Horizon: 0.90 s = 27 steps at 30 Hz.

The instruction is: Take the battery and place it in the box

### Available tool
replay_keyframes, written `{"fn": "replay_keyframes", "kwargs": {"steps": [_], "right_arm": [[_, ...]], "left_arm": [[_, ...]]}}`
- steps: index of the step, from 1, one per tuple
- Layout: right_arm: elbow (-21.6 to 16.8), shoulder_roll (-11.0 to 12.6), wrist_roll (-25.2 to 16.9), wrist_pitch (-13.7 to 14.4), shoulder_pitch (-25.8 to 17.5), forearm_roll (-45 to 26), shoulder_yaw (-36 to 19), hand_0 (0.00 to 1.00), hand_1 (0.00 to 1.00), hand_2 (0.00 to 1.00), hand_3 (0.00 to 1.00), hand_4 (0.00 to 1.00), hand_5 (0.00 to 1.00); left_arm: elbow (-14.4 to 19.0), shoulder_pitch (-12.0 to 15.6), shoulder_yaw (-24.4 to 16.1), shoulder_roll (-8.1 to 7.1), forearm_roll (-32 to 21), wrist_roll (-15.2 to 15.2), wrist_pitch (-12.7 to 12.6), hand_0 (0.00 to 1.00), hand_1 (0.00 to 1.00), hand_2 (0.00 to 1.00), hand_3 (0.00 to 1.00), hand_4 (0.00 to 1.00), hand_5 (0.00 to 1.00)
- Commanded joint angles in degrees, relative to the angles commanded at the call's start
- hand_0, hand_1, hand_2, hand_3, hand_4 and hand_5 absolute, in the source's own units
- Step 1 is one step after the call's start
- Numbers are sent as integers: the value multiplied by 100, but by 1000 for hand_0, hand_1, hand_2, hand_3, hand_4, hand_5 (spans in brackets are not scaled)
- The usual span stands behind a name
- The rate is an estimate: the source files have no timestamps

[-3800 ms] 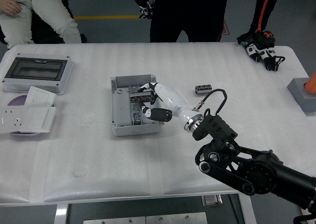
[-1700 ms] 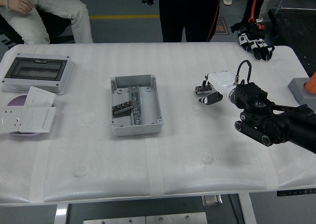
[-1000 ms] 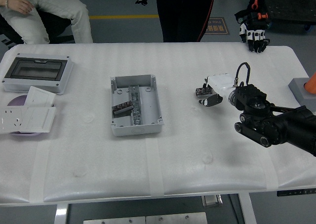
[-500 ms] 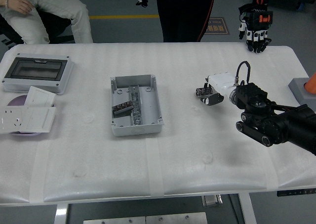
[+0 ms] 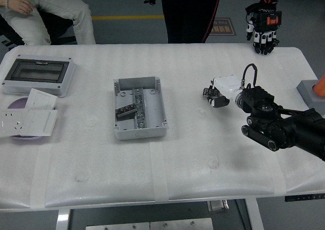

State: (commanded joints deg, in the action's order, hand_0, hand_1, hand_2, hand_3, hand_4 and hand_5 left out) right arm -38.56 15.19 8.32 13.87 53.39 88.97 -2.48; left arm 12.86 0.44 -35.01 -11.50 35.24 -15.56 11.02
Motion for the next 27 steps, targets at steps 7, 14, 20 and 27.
{"fn": "replay_keyframes", "kwargs": {"steps": [7, 14, 20, 27], "right_arm": [[-11, -1, 8, 17, -26, -21, -6, 701, 516, 598, 670, 442, 244], [-229, 103, 47, 293, -16, -227, 95, 692, 504, 585, 664, 454, 257], [-540, 214, 106, 408, -45, -154, -316, 689, 497, 584, 664, 458, 257], [-1316, 238, 410, 317, -229, 544, -1115, 687, 495, 581, 664, 476, 272]], "left_arm": [[2, 10, -16, -9, 6, 0, -6, 368, 604, 524, 508, 826, 334], [2, 10, -21, -15, 13, 3, -14, 368, 604, 525, 506, 826, 348], [1, -4, -13, -16, 1, 12, -22, 367, 603, 525, 507, 825, 350], [-6, 39, -32, -5, 4, 7, -31, 367, 603, 528, 507, 827, 360]]}}
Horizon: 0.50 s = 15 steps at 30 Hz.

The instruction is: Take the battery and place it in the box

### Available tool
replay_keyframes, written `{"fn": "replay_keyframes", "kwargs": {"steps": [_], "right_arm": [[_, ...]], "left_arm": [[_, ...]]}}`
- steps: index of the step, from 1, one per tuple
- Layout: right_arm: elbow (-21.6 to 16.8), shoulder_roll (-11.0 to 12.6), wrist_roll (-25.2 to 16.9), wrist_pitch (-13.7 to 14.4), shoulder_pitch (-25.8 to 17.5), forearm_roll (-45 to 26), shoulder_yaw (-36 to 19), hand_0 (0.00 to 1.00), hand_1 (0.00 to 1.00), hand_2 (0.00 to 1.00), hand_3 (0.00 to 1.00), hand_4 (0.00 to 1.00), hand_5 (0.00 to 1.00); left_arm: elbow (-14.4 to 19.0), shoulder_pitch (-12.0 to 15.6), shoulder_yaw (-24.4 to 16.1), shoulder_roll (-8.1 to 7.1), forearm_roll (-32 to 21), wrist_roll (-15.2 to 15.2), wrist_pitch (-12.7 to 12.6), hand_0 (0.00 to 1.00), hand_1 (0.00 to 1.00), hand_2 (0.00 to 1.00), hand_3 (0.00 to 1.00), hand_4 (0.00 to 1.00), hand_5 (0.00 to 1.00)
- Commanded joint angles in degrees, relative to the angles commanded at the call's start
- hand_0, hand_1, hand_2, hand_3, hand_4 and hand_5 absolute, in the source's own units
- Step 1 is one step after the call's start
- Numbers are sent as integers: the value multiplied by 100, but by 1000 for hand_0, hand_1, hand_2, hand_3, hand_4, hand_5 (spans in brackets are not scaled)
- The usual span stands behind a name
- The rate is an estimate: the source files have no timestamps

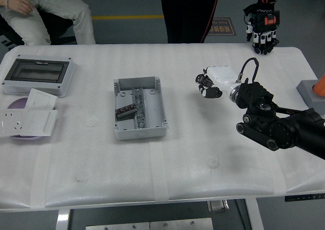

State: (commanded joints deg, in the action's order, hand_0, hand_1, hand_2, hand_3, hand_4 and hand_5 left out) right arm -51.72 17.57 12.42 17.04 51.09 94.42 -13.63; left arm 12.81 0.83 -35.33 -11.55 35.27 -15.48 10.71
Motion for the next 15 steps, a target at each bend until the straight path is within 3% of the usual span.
{"fn": "replay_keyframes", "kwargs": {"steps": [9, 11, 15], "right_arm": [[-1245, -147, 424, -301, -600, 603, -1168, 688, 495, 581, 663, 507, 296], [-1502, -199, 463, -324, -705, 610, -1392, 692, 498, 576, 658, 559, 321], [-1882, -297, 469, -288, -866, 594, -1613, 692, 498, 576, 658, 559, 321]], "left_arm": [[15, 156, -121, -22, 103, -82, 0, 367, 603, 528, 506, 830, 367], [15, 158, -122, -18, 101, -82, 1, 367, 603, 529, 507, 832, 373], [14, 145, -83, -9, 58, -64, 2, 367, 603, 529, 507, 832, 373]]}}
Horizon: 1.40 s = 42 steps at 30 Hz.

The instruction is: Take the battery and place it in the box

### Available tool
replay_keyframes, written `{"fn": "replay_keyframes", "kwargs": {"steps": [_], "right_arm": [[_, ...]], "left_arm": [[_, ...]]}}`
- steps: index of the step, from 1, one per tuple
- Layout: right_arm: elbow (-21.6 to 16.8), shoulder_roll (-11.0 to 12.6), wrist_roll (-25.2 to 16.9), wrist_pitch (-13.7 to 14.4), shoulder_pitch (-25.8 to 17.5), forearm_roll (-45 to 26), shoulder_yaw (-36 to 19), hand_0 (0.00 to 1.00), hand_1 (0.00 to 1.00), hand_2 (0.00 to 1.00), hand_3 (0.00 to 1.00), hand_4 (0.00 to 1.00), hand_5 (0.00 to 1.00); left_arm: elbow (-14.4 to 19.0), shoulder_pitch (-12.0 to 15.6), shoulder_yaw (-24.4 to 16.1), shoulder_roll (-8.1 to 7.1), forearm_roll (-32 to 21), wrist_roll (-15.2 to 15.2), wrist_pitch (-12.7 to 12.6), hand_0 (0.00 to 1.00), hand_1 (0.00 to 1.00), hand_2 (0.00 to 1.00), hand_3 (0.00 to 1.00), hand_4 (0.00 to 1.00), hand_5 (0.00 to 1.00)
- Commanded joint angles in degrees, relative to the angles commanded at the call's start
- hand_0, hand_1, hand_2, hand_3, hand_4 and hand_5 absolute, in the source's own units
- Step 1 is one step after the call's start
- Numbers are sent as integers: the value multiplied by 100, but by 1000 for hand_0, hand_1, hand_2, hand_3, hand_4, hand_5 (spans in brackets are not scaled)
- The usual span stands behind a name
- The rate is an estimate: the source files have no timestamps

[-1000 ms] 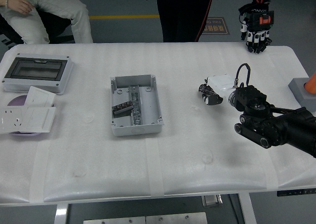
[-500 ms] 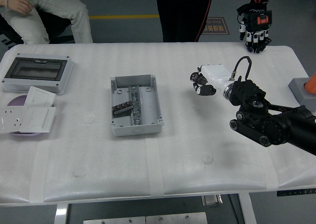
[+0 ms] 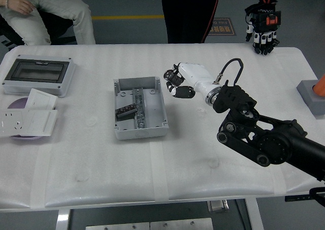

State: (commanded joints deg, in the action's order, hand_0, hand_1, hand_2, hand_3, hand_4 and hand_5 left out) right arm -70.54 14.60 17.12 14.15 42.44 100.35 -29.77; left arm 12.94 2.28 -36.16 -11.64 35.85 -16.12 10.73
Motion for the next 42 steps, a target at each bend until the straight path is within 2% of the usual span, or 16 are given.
{"fn": "replay_keyframes", "kwargs": {"steps": [1, 2, 7, 8, 13, 14, 18, 22, 27, 31, 37, 42], "right_arm": [[-63, -32, -11, 31, -42, -5, -28, 692, 498, 576, 658, 559, 321], [-110, -69, -29, 65, -81, 9, -46, 691, 507, 587, 660, 607, 362], [-140, -287, -145, 237, -201, -2, -41, 691, 507, 587, 660, 607, 362], [-120, -323, -160, 278, -215, -21, -31, 808, 710, 751, 763, 728, 426], [-3, -455, -196, 434, -273, -118, 27, 808, 710, 751, 763, 728, 426], [13, -469, -195, 454, -287, -123, 35, 998, 938, 973, 998, 907, 524], [45, -451, -205, 481, -320, -118, -48, 998, 938, 973, 998, 907, 524], [38, -202, -202, 446, -340, -24, -450, 998, 978, 998, 998, 931, 544], [-7, 347, -271, 487, -388, 8, -1151, 998, 978, 998, 998, 940, 561], [4, 694, -495, 549, -549, -290, -1709, 998, 978, 998, 998, 940, 561], [-6, 966, -1082, 603, -1007, -1020, -2532, 998, 957, 978, 998, 941, 571], [-107, 1089, -1490, 577, -1438, -1575, -3127, 998, 935, 954, 998, 942, 577]], "left_arm": [[0, -1, 3, 0, -6, 1, 0, 367, 603, 529, 507, 832, 373], [1, 0, -2, -1, 0, -2, 0, 369, 603, 532, 507, 837, 382], [3, 10, -28, -1, 26, -18, 7, 369, 603, 532, 507, 837, 382], [2, 7, -23, -1, 21, -15, 9, 369, 603, 532, 506, 840, 390], [-4, -20, 16, 7, -25, -1, 20, 369, 603, 532, 506, 840, 390], [-4, -22, 26, 10, -36, 2, 22, 369, 603, 532, 507, 842, 392], [-4, -22, 13, 18, -24, -8, 26, 369, 603, 532, 507, 842, 392], [-6, -28, 7, 19, -32, -9, 20, 369, 603, 531, 507, 844, 391], [-3, -3, 0, 26, -35, -30, 18, 369, 603, 528, 505, 843, 391], [-1, 12, 9, 42, -54, -38, 21, 369, 603, 528, 505, 843, 391], [-4, 9, 78, 82, -134, -19, 19, 368, 604, 529, 506, 844, 390], [0, 1, 129, 119, -194, -31, 27, 369, 603, 529, 507, 845, 389]]}}
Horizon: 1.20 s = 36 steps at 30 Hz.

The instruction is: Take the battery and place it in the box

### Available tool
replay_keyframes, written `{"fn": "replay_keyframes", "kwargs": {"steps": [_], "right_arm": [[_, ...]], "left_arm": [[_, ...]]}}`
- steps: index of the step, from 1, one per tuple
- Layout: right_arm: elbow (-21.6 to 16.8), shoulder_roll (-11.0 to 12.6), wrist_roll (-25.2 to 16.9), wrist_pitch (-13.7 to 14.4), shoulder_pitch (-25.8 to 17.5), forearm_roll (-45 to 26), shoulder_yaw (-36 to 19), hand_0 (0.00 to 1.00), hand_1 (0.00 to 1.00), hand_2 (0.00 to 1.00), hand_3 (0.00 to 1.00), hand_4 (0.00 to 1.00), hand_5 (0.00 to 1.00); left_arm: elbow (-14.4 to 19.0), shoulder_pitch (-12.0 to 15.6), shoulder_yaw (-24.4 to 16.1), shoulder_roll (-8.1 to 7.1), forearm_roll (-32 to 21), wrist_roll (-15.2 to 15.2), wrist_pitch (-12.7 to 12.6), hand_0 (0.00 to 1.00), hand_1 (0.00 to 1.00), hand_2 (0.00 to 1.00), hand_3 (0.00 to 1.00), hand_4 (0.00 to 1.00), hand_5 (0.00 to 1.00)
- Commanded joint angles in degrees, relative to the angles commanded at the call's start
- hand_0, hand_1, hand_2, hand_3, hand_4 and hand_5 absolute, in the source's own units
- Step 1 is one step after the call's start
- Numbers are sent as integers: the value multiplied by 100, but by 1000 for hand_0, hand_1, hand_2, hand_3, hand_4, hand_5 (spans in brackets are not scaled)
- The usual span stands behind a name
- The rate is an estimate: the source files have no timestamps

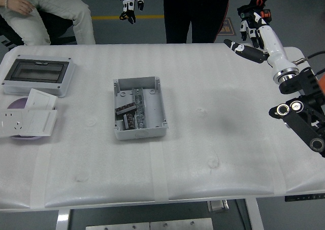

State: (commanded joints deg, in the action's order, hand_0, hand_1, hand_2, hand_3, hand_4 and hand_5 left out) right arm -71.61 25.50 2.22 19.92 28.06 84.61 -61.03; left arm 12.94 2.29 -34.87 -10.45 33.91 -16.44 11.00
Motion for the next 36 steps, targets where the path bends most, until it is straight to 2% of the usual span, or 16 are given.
{"fn": "replay_keyframes", "kwargs": {"steps": [10, 16, 23, 36], "right_arm": [[-132, 45, -276, -61, -784, -407, -804, 998, 884, 912, 983, 946, 583], [-147, -6, -424, -70, -1059, -666, -1208, 998, 880, 915, 980, 946, 586], [-188, -23, -514, -92, -1229, -866, -1488, 998, 876, 913, 977, 947, 590], [-219, -75, -463, -56, -1343, -862, -1629, 998, 872, 913, 964, 951, 597]], "left_arm": [[13, 1, -112, -50, 147, -81, 13, 370, 603, 527, 508, 848, 381], [14, 1, -164, -80, 218, -104, 18, 370, 603, 527, 508, 849, 378], [7, 10, -175, -92, 232, -102, 19, 370, 603, 527, 508, 850, 376], [-10, -15, -142, -98, 175, -67, 11, 370, 606, 528, 508, 852, 375]]}}
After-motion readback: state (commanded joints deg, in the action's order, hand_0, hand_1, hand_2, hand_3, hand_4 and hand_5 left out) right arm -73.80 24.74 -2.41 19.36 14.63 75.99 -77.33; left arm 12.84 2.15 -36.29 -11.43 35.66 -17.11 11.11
